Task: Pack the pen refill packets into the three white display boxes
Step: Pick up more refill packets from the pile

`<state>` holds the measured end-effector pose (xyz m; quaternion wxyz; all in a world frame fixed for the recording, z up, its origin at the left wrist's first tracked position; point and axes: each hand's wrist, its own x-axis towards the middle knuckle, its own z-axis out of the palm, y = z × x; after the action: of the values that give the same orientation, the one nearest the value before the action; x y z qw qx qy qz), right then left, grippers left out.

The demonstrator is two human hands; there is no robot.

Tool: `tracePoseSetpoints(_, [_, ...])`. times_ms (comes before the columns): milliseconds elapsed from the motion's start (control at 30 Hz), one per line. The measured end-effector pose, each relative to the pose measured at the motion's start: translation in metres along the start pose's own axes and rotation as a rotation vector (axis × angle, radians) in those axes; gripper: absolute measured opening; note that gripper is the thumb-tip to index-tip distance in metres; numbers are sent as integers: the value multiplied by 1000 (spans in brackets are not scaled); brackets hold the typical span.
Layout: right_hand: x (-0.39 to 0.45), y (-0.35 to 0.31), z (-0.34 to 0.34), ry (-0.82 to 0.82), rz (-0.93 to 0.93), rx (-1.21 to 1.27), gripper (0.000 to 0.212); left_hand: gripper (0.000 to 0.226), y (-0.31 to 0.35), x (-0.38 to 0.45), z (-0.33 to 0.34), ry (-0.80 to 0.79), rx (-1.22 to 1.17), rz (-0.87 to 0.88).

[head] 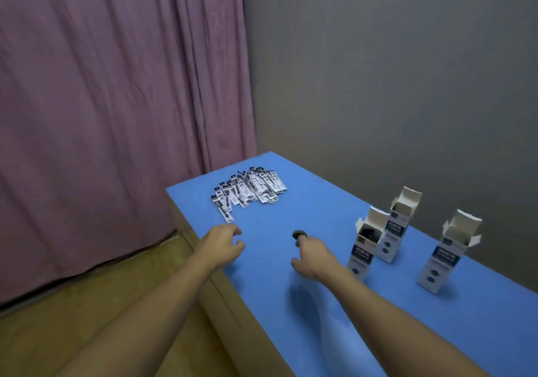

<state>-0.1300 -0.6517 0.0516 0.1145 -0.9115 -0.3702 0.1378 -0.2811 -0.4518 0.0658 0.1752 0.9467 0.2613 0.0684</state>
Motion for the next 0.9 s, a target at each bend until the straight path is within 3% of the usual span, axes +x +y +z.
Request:
tracePoseSetpoints(500, [118,-165,28,24,-40,-86,45,12,-170,40,-44,75,-139,-214])
tracePoseSetpoints(900, [195,-198,45,-11,26,-83,45,13,-216,100,-47,18,-206,-293])
